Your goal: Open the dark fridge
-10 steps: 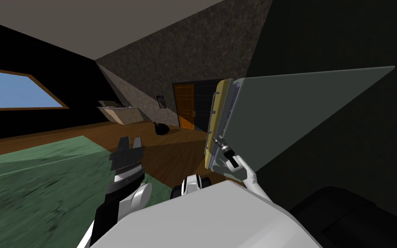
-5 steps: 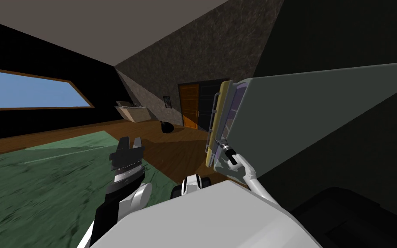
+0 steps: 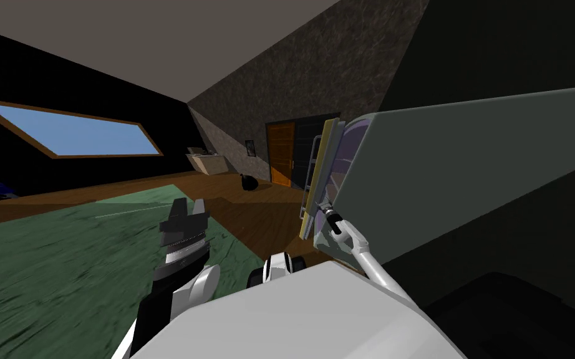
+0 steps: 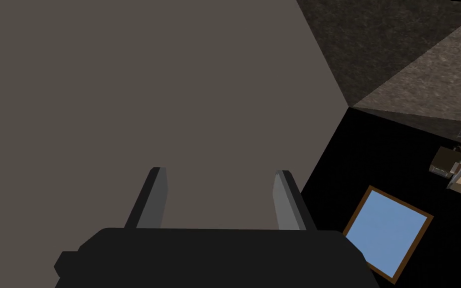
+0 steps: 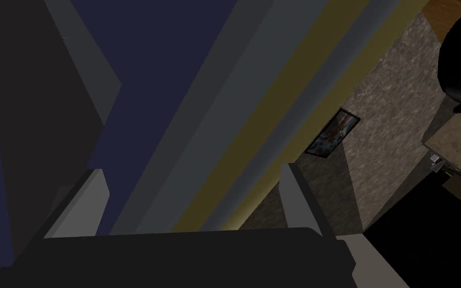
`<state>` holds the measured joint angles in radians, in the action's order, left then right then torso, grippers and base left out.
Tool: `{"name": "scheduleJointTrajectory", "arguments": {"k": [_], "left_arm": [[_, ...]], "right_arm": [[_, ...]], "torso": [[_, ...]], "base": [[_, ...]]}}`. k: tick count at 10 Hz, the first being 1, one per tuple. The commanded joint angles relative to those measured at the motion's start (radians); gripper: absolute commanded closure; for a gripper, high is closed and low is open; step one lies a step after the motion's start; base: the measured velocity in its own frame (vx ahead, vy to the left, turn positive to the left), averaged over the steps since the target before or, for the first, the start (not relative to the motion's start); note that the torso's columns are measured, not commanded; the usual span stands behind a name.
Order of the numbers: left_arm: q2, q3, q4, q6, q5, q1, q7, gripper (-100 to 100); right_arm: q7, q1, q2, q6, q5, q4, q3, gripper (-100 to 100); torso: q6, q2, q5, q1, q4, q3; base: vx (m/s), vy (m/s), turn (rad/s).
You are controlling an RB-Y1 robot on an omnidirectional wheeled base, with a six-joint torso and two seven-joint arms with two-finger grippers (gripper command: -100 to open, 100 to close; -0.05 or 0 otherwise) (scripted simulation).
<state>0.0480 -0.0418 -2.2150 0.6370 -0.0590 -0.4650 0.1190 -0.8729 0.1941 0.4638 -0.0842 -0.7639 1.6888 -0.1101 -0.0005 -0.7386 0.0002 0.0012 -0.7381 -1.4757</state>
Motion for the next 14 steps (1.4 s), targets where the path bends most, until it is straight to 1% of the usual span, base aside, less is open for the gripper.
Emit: {"name": "scheduleJointTrajectory", "arguments": {"k": [1,2,4,5,6,7,8,9,12,13,14], "left_arm": [[0.0,0.0,0.0,0.0,0.0,0.0,0.0,0],[0.0,0.0,0.0,0.0,0.0,0.0,0.0,0],[0.0,0.0,0.0,0.0,0.0,0.0,0.0,0],[0.0,0.0,0.0,0.0,0.0,0.0,0.0,0],[0.0,0.0,0.0,0.0,0.0,0.0,0.0,0],[0.0,0.0,0.0,0.0,0.0,0.0,0.0,0],[0.0,0.0,0.0,0.0,0.0,0.0,0.0,0],[0.0,0.0,0.0,0.0,0.0,0.0,0.0,0],[0.0,0.0,0.0,0.0,0.0,0.0,0.0,0],[0.0,0.0,0.0,0.0,0.0,0.0,0.0,0],[0.0,0.0,0.0,0.0,0.0,0.0,0.0,0]], "right_arm": [[-0.055,-0.017,0.035,-0.062,-0.064,-0.057,-0.008,-100],[-0.055,-0.017,0.035,-0.062,-0.064,-0.057,-0.008,-100],[-0.116,-0.049,0.07,-0.129,-0.131,-0.122,-0.019,-100],[-0.116,-0.049,0.07,-0.129,-0.139,-0.13,-0.019,-100],[-0.145,-0.065,0.089,-0.161,-0.174,-0.164,-0.024,-100],[-0.145,-0.065,0.089,-0.161,-0.174,-0.164,-0.024,-100],[-0.173,-0.079,0.107,-0.191,-0.208,-0.197,-0.029,-100],[-0.173,-0.079,0.107,-0.191,-0.208,-0.197,-0.029,-100],[-0.247,-0.118,0.162,-0.272,-0.297,-0.284,-0.043,-100],[-0.247,-0.118,0.162,-0.272,-0.297,-0.284,-0.043,-100],[-0.268,-0.129,0.179,-0.294,-0.322,-0.307,-0.047,-100]], "torso": [[0.001,-0.001,0.0,0.001,0.0,0.001],[0.001,0.0,0.0,-0.002,0.0,0.0],[0.0,0.002,-0.001,-0.003,0.0,-0.001],[0.0,0.0,0.0,0.0,0.0,0.0],[0.001,0.0,0.0,0.0,0.0,0.0],[0.0,0.0,0.0,0.0,0.0,0.0],[0.001,0.001,0.0,-0.002,0.0,-0.001],[0.0,0.001,0.0,-0.001,0.0,-0.001],[0.0,0.0,0.0,0.0,0.0,0.0],[0.0,0.0,0.0,0.0,0.0,0.0],[0.001,0.0,0.0,-0.002,0.0,0.0]], "base": [[-0.042,0.06,0.052],[-0.018,0.023,-0.043],[-0.035,0.038,0.198],[-0.04,0.054,0.072],[-0.035,0.062,0.12],[-0.024,0.043,0.063],[-0.026,0.05,0.115],[-0.021,0.035,0.076],[-0.037,0.056,0.166],[-0.026,0.045,0.051],[-0.017,0.04,0.061]]}}
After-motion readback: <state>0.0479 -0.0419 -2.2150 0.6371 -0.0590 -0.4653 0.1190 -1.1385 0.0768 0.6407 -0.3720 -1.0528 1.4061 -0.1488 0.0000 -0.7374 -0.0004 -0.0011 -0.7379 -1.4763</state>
